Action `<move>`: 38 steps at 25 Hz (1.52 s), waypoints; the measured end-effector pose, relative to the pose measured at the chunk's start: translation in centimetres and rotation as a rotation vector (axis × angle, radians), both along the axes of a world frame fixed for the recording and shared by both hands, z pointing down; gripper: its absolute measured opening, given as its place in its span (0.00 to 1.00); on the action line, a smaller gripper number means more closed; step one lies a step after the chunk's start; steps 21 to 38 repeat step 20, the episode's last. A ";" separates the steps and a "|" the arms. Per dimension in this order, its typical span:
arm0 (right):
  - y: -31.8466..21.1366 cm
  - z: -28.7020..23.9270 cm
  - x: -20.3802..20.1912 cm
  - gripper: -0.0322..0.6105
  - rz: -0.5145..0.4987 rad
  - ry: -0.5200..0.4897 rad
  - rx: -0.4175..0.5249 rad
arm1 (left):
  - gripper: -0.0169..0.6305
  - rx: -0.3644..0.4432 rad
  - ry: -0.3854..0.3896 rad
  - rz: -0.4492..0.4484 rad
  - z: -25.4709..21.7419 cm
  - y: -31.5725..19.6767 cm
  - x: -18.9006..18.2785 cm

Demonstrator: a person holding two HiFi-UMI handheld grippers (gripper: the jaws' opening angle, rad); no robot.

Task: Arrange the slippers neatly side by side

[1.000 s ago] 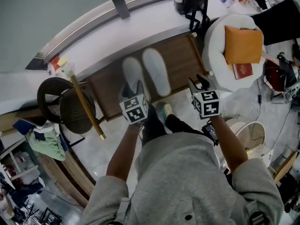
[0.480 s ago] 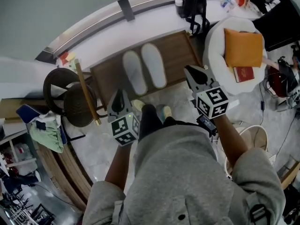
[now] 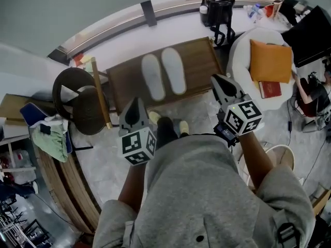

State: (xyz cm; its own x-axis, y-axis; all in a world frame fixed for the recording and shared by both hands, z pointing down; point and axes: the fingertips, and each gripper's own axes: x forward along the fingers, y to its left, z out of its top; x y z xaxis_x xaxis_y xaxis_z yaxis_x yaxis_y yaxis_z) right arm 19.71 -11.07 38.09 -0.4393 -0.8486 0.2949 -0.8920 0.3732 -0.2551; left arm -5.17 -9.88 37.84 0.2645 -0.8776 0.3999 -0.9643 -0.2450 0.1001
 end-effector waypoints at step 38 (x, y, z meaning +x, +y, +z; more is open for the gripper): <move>0.7 0.5 -1.2 0.10 -0.079 0.070 0.010 | 0.05 -0.008 0.017 -0.013 0.4 1.8 0.4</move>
